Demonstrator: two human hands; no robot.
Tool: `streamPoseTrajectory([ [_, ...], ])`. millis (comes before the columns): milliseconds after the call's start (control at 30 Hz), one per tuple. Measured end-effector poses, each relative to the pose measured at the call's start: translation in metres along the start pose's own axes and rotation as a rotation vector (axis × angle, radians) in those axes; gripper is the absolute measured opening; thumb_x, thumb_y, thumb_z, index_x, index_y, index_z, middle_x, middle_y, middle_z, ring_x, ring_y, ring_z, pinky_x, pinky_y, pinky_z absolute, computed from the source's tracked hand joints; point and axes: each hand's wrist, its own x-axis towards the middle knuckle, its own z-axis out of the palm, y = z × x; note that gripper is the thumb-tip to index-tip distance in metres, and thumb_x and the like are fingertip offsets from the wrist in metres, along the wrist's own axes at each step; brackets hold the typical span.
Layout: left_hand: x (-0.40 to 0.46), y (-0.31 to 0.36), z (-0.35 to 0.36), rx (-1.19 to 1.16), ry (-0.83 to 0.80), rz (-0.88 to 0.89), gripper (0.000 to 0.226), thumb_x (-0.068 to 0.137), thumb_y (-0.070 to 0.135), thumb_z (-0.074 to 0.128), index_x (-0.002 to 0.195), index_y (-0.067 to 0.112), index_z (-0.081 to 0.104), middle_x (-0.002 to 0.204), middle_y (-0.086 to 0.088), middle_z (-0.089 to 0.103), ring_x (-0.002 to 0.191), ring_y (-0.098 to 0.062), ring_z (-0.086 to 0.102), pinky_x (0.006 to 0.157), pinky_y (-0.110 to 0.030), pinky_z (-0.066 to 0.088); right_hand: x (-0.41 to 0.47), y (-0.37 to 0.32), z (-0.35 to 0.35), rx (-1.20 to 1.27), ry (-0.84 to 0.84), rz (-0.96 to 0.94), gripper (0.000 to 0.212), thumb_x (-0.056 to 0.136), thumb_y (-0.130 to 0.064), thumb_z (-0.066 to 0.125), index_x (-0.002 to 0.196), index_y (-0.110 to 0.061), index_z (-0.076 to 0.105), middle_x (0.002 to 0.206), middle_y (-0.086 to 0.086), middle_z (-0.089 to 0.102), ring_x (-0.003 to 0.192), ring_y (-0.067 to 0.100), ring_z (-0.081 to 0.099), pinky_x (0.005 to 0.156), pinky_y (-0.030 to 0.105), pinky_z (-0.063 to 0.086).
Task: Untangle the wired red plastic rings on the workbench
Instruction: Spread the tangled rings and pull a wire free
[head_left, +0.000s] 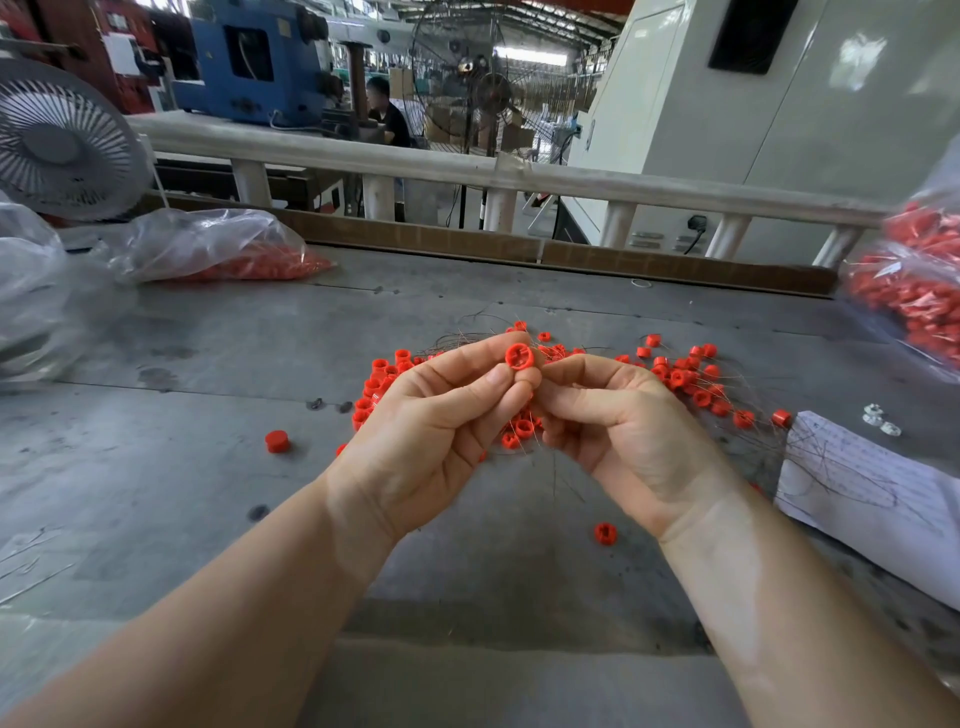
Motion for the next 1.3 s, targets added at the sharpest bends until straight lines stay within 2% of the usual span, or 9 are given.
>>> streamPoseTrajectory([
  [300,-0.0001,-0.0014,0.0005,0.025,-0.031,0.011,0.024,0.069,0.000,0.055,0.079,0.007,0.077,0.085,-0.011,0.073,0.075,-0.010,0.071,0.061,-0.014,0.054,-0.0009,-0.0006,-0.0022,-0.016,0.024,0.061,0.007,0.051,-0.011,0.071,0.056,-0.017,0.070,0.060,0.004,0.066,0.048,0.007,0.052,0.047,0.015,0.043],
  [700,0.0016,-0.0024,0.0003,0.047,-0.028,0.031,0.023,0.070,0.003,0.056,0.076,0.010,0.077,0.080,-0.007,0.073,0.072,-0.008,0.070,0.061,-0.013,0.054,-0.0014,-0.0016,-0.0034,-0.033,-0.019,0.112,0.006,0.052,-0.014,0.071,0.055,-0.018,0.069,0.059,0.003,0.065,0.045,0.007,0.049,0.047,0.016,0.041],
  [867,0.0029,-0.0029,-0.0003,0.008,0.003,0.021,0.023,0.069,0.003,0.056,0.074,0.010,0.077,0.077,-0.007,0.073,0.071,-0.009,0.070,0.059,-0.013,0.054,-0.0014,-0.0001,-0.0017,-0.105,-0.013,0.076,0.007,0.053,-0.020,0.072,0.058,-0.020,0.069,0.060,-0.001,0.066,0.051,0.005,0.052,0.050,0.016,0.041],
  [1033,0.0037,-0.0024,-0.0017,-0.045,0.034,0.008,0.025,0.068,0.002,0.056,0.077,0.011,0.078,0.078,-0.008,0.073,0.073,-0.010,0.071,0.059,-0.015,0.055,-0.0011,0.0023,-0.0006,-0.243,-0.008,0.017,0.005,0.059,-0.021,0.073,0.061,-0.023,0.069,0.062,-0.004,0.063,0.058,0.006,0.055,0.052,0.016,0.041],
  [1100,0.0042,-0.0024,-0.0019,-0.049,0.040,0.007,0.026,0.068,0.002,0.056,0.078,0.010,0.078,0.079,-0.009,0.073,0.073,-0.010,0.071,0.059,-0.015,0.054,-0.0009,0.0033,-0.0008,-0.281,-0.010,0.012,0.013,0.068,-0.014,0.073,0.061,-0.024,0.069,0.062,-0.003,0.061,0.061,0.007,0.055,0.053,0.016,0.041],
  [1233,0.0049,-0.0026,-0.0029,-0.033,0.046,0.004,0.025,0.068,0.002,0.056,0.078,0.009,0.078,0.080,-0.010,0.073,0.071,-0.011,0.071,0.058,-0.015,0.055,-0.0012,0.0038,-0.0001,-0.311,0.000,-0.005,0.009,0.064,-0.018,0.074,0.061,-0.024,0.068,0.059,-0.006,0.060,0.058,0.004,0.055,0.051,0.013,0.041],
  [1300,0.0053,-0.0030,-0.0035,-0.026,0.041,0.007,0.024,0.068,0.002,0.057,0.078,0.009,0.077,0.080,-0.009,0.073,0.072,-0.011,0.071,0.058,-0.015,0.055,-0.0003,0.0043,-0.0013,-0.314,0.015,-0.031,0.013,0.070,-0.012,0.073,0.063,-0.021,0.067,0.058,-0.006,0.062,0.056,0.003,0.055,0.050,0.012,0.041],
])
